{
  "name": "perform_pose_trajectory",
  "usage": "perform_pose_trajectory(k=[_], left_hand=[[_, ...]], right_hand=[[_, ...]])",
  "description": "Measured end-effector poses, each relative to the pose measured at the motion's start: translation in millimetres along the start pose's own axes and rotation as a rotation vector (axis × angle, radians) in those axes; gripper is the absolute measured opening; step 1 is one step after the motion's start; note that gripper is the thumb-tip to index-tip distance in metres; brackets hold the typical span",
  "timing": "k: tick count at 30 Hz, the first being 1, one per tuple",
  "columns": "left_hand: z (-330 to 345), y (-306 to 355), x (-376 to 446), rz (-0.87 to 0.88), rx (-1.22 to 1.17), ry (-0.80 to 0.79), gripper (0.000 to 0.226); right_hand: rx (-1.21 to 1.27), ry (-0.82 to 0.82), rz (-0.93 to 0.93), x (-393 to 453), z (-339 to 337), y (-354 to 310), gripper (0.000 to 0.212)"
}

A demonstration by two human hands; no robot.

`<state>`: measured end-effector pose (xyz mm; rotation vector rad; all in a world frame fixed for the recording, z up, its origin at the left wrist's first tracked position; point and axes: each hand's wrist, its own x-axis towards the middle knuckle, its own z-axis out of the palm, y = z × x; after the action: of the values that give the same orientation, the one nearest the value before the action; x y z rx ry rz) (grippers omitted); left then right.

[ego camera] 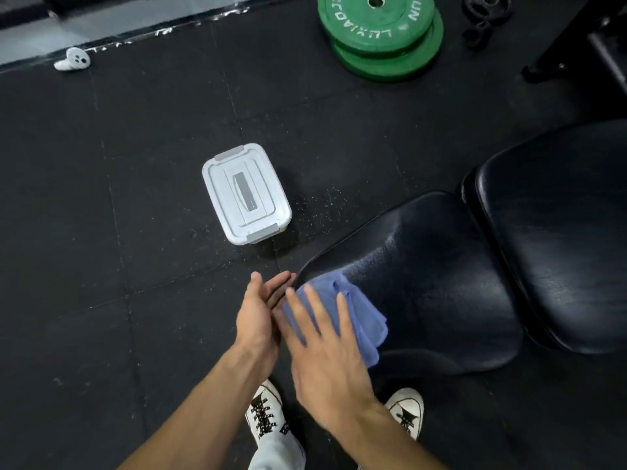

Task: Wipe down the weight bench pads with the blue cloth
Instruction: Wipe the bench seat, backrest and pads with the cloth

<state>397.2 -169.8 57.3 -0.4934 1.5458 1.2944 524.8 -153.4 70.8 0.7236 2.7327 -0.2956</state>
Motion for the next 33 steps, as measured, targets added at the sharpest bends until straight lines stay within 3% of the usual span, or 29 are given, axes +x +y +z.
perform_pose_trajectory(k=[3,8,12,16,20,28,33], left_hand=[[3.4,1.5,0.4,0.046,0.084,0.033,0.055],[18.7,8.0,-0.6,0.122,0.193,0.118,0.062],[30.9,5.0,-0.4,0.135,0.224,0.165,0.064],[30.3,2.7,-0.9,0.153,0.279,0.158,0.060],[27.8,2.1,-1.9,0.156,0.296,0.141,0.061],[25.9,6.6,-4.5,0.141,0.232,0.112,0.063],[27.5,-1.5,-6.1,0.162,0.195,0.148,0.055]], right_hand=[[-0.009,-0.009,-0.044,-0.6,2.4,9.4,0.082],[-0.009,0.044,-0.036,23.5,-11.1,42.4,0.060],[-0.011,0.075,0.180,63.8,-35.1,107.0,0.063],[-0.011,0.046,0.515,91.8,-55.7,192.7,0.061],[0.113,0.035,0.739,99.7,-59.9,187.2,0.053],[0.075,0.066,0.446,61.1,-38.3,58.4,0.059],[0.063,0.103,0.263,12.6,-7.2,22.8,0.067]])
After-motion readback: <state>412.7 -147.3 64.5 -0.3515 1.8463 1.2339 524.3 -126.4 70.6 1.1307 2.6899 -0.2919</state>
